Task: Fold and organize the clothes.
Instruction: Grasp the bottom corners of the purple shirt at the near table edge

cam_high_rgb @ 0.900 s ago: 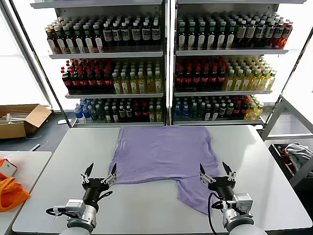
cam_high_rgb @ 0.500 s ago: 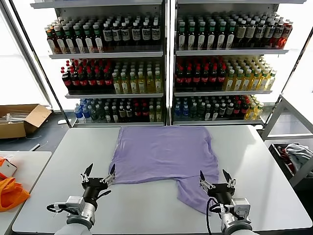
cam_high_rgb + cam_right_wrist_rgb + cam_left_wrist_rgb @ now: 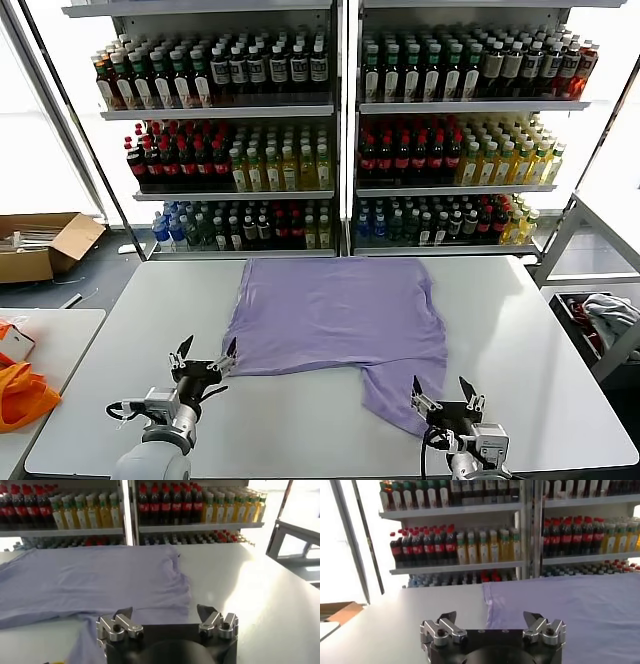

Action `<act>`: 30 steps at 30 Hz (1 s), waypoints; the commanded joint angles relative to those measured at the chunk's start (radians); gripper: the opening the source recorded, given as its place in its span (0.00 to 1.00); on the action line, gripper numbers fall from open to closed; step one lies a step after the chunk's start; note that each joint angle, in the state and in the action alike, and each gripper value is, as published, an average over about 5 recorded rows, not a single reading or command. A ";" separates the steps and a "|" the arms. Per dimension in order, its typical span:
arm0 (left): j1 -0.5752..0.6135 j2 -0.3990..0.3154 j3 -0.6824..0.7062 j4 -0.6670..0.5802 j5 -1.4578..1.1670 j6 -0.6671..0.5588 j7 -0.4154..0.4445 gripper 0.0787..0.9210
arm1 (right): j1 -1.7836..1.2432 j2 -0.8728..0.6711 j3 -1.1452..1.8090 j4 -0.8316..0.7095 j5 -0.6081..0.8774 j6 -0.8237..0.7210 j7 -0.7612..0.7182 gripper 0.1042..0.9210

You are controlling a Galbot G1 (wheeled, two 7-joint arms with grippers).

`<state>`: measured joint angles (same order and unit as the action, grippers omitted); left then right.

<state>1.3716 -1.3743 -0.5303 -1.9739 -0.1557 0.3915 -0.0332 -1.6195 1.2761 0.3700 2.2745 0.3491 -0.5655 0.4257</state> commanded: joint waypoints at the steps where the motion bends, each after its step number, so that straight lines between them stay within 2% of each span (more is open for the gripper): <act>1: -0.029 0.006 0.004 0.046 -0.010 0.010 -0.001 0.88 | -0.011 0.005 0.000 0.004 0.008 -0.009 0.016 0.88; 8: -0.038 0.017 0.007 0.063 -0.050 0.028 -0.005 0.88 | -0.019 0.000 -0.008 -0.010 0.018 -0.012 0.027 0.88; 19: 0.025 0.040 0.022 0.023 -0.086 0.080 0.006 0.88 | -0.031 0.001 -0.027 -0.006 0.017 -0.012 0.043 0.88; 30: 0.011 0.042 0.019 0.058 -0.092 0.082 0.009 0.88 | -0.025 0.011 -0.053 -0.025 0.014 -0.012 0.046 0.88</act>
<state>1.3733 -1.3339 -0.5115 -1.9165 -0.2405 0.4653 -0.0246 -1.6359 1.2944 0.3145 2.2417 0.3623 -0.5763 0.4711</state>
